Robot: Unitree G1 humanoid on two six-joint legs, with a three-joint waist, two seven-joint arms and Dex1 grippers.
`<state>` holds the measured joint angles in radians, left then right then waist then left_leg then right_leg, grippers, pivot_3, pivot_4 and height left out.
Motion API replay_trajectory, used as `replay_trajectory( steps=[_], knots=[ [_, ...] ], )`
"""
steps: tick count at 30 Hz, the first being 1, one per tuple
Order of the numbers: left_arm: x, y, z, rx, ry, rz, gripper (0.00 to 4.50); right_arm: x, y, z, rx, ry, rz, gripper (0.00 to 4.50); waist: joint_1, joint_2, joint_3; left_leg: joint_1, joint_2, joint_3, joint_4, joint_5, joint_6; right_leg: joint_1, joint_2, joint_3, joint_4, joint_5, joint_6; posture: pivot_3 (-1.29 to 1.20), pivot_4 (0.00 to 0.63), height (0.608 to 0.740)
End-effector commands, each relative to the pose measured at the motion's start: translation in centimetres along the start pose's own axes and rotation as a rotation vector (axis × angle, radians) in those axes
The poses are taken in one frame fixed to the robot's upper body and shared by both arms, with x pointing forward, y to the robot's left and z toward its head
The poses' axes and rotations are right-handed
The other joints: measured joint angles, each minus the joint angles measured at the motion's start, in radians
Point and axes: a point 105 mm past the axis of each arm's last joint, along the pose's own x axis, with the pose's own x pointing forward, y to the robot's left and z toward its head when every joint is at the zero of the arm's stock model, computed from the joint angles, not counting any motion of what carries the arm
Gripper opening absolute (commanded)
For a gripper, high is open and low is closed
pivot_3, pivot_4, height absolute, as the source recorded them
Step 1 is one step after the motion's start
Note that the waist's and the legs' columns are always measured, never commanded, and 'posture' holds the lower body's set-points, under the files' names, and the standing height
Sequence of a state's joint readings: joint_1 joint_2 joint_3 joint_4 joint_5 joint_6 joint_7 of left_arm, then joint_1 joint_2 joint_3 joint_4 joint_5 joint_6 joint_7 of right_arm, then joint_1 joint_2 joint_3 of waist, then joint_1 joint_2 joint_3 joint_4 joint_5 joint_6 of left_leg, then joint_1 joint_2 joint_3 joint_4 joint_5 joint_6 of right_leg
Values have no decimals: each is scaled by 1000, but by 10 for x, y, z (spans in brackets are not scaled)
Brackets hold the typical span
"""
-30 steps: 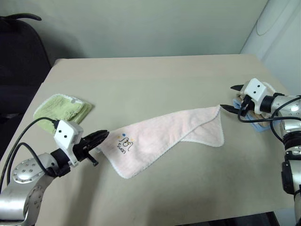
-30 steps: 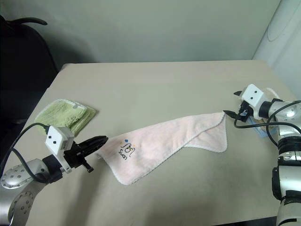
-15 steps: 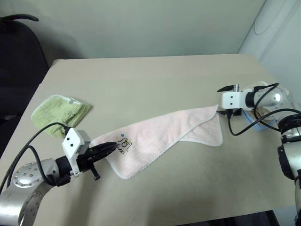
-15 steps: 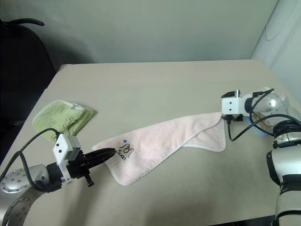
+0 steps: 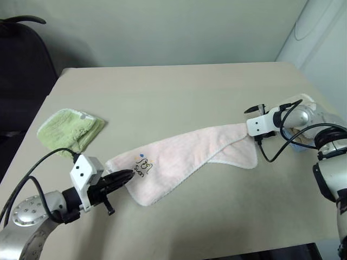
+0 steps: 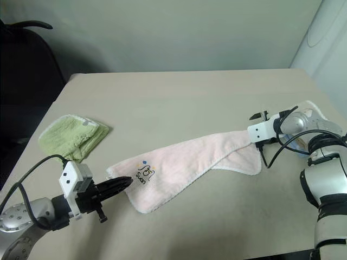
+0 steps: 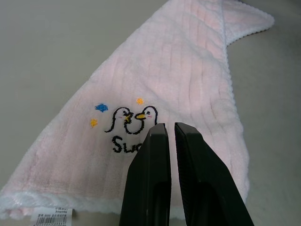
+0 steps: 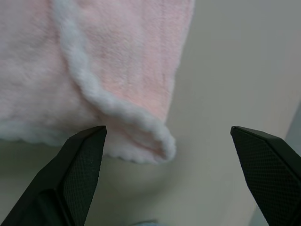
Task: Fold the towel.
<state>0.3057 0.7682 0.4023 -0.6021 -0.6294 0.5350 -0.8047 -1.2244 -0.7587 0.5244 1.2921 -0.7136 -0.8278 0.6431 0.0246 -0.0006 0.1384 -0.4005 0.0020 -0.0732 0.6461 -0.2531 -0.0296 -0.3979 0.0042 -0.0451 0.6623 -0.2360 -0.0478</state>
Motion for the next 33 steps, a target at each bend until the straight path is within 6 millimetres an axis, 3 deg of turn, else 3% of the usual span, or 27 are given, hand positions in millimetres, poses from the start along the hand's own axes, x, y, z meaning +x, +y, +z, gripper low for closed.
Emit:
replay_trajectory(
  steps=[1, 3, 6, 17, 24, 30, 33],
  knots=[
    [2, -3, 11, 50, -32, -12, 371, -3, -11, 0, -72, 18, -41, 4479, 0, 0, 0, 0, 0, 0, 0, 0, 0, 0, 0, 0, 0, 0, 0, 0, 150, 740],
    [4, -2, 12, 53, -35, -17, 371, -1, -9, 0, -98, 24, -31, 4479, 0, 0, 0, 0, 0, 0, 0, 0, 0, 0, 0, 0, 0, 0, 0, 0, 150, 740],
    [5, 1, 14, 61, -38, -21, 371, 1, -4, -1, -132, 37, -13, 3892, 0, 0, 0, 0, 0, 0, 0, 0, 0, 0, 0, 0, 0, 0, 0, 0, 150, 740],
    [2, 8, 16, 95, -23, -28, 371, -1, 2, -4, -129, 35, -15, 40, 0, 0, 0, 0, 0, 0, 0, -2, 0, 0, 0, 0, 0, 0, 0, 0, 150, 740],
    [0, 4, 13, 225, 77, -131, 371, 2, -1, 0, -79, 3, -65, 40, -2, 0, 0, 0, 0, 0, 0, -2, 3, 0, 0, 0, 0, 0, 0, 0, 150, 740],
    [-3, -10, 8, 275, 172, -343, 371, 5, -4, 5, -62, -15, -110, 40, -3, 0, 0, 0, 0, 0, 0, -6, 10, 0, 0, 0, 0, 0, 0, 0, 150, 740],
    [-5, -17, 6, 253, 213, -453, 981, 6, -5, 7, -62, -29, -125, 0, -3, 0, 0, -1, 0, 0, 0, -7, 7, -1, 0, 0, 0, 0, 0, 0, 150, 740]
  ],
)
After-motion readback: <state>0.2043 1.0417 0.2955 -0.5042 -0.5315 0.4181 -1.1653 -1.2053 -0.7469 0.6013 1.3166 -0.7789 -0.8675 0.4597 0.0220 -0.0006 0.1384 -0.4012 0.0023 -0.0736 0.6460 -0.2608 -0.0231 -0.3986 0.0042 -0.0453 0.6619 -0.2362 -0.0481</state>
